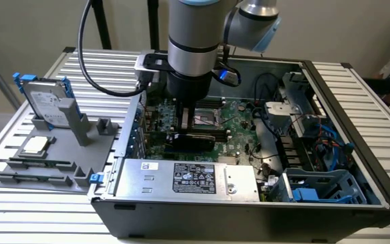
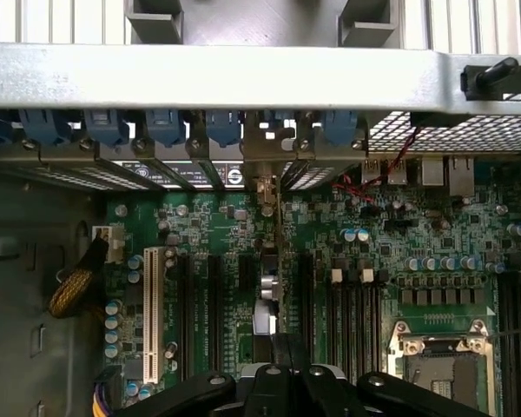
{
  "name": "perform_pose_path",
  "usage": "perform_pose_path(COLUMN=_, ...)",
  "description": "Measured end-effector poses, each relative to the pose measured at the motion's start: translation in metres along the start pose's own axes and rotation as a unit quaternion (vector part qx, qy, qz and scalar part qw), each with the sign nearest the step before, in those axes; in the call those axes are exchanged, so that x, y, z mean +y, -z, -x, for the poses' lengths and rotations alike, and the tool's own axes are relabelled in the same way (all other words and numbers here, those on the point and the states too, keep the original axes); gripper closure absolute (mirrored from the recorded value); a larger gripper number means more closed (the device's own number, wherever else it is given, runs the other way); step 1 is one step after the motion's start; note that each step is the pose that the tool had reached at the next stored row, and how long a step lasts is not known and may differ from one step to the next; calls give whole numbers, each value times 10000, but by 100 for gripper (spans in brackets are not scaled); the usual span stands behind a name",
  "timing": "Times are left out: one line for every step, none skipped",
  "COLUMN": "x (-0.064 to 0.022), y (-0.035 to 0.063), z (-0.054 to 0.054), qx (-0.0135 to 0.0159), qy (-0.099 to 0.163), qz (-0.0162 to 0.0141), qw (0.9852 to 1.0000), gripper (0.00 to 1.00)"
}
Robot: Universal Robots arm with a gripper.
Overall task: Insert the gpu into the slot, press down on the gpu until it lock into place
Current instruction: 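Press down on the gpu until it lock into place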
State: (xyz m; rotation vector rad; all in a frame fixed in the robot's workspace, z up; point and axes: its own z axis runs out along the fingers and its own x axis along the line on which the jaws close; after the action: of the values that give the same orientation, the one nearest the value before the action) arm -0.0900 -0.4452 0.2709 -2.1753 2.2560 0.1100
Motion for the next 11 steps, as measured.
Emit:
perform_pose_path(x=0, y=-6, z=0, qx=0, qy=0, qz=0, qw=10000, gripper=89)
perform_pose_path(x=-1, y=-15, z=0, qx=-2, qy=0, qz=-3, qw=10000, gripper=89)
perform_pose_path(x=-1, y=-24, z=-1, qx=-4, qy=0, qz=-4, qw=10000, gripper=89)
perform_pose_path(x=-1, y=-32, z=-1, qx=-3, qy=0, qz=-3, qw=10000, gripper=89)
perform_pose_path(x=-1, y=-36, z=-2, qx=0, qy=0, qz=-3, qw=10000, gripper=89)
perform_pose_path(x=0, y=-37, z=-2, qx=1, qy=0, qz=-3, qw=10000, gripper=89)
perform_pose_path(x=-1, y=-37, z=-2, qx=1, qy=0, qz=-4, qw=10000, gripper=89)
perform_pose_path(x=-1, y=-38, z=-2, qx=0, qy=0, qz=-4, qw=10000, gripper=89)
perform_pose_path(x=-1, y=-36, z=-1, qx=-4, qy=0, qz=-5, qw=10000, gripper=89)
perform_pose_path(x=0, y=-26, z=0, qx=-9, qy=0, qz=-7, qw=10000, gripper=89)
perform_pose_path(x=1, y=-2, z=2, qx=-12, qy=0, qz=-7, qw=10000, gripper=89)
